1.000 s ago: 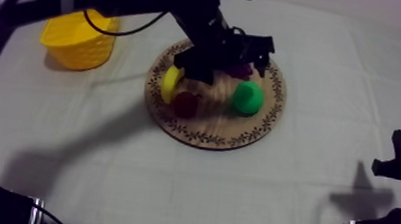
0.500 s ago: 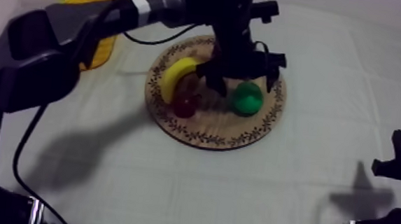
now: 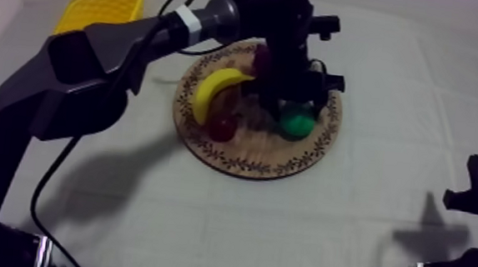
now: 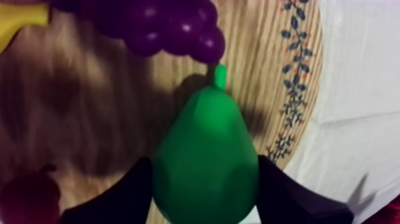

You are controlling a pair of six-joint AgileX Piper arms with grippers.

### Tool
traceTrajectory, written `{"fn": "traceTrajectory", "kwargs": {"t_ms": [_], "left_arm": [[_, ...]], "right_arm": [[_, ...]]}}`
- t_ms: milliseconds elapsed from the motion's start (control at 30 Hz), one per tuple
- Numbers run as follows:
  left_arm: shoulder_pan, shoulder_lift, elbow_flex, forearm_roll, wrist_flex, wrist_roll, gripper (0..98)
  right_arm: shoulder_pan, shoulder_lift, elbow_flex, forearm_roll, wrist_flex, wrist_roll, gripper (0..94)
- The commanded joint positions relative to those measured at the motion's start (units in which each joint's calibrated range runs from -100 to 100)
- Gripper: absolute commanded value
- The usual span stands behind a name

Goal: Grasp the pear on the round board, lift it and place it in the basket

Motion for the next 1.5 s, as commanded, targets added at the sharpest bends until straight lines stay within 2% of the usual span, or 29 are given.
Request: {"fn": "traceTrajectory", "kwargs": {"t_ms": [0, 133, 267, 600, 767, 1000, 1200, 1467], "left_arm": [[-0.5, -3.8, 2.2, -1.75, 0.1, 0.4, 46.3], [-2.5, -13.1, 7.2, -4.67, 0.2, 1.0, 46.6], [-6.2, -23.2, 12.4, -6.80, 0.3, 1.2, 47.2], [-20.0, -37.2, 23.4, -9.64, 0.3, -0.5, 48.8], [-25.9, -37.2, 26.0, -10.32, 0.3, -1.6, 48.8], [-30.7, -32.2, 27.3, -10.76, -2.0, -2.2, 48.8], [-32.7, -26.4, 28.9, -10.45, -5.9, -2.8, 48.9], [-33.6, -19.1, 30.1, -9.03, -12.0, -4.2, 49.9]], "right_arm": [[0.0, 0.0, 0.0, 0.0, 0.0, 0.0, 0.3], [0.0, 0.0, 0.0, 0.0, 0.0, 0.0, 0.3], [0.0, 0.0, 0.0, 0.0, 0.0, 0.0, 0.3], [0.0, 0.0, 0.0, 0.0, 0.0, 0.0, 0.3], [0.0, 0.0, 0.0, 0.0, 0.0, 0.0, 0.3], [0.0, 0.0, 0.0, 0.0, 0.0, 0.0, 0.3], [0.0, 0.0, 0.0, 0.0, 0.0, 0.0, 0.3], [0.0, 0.0, 0.0, 0.0, 0.0, 0.0, 0.3]]}}
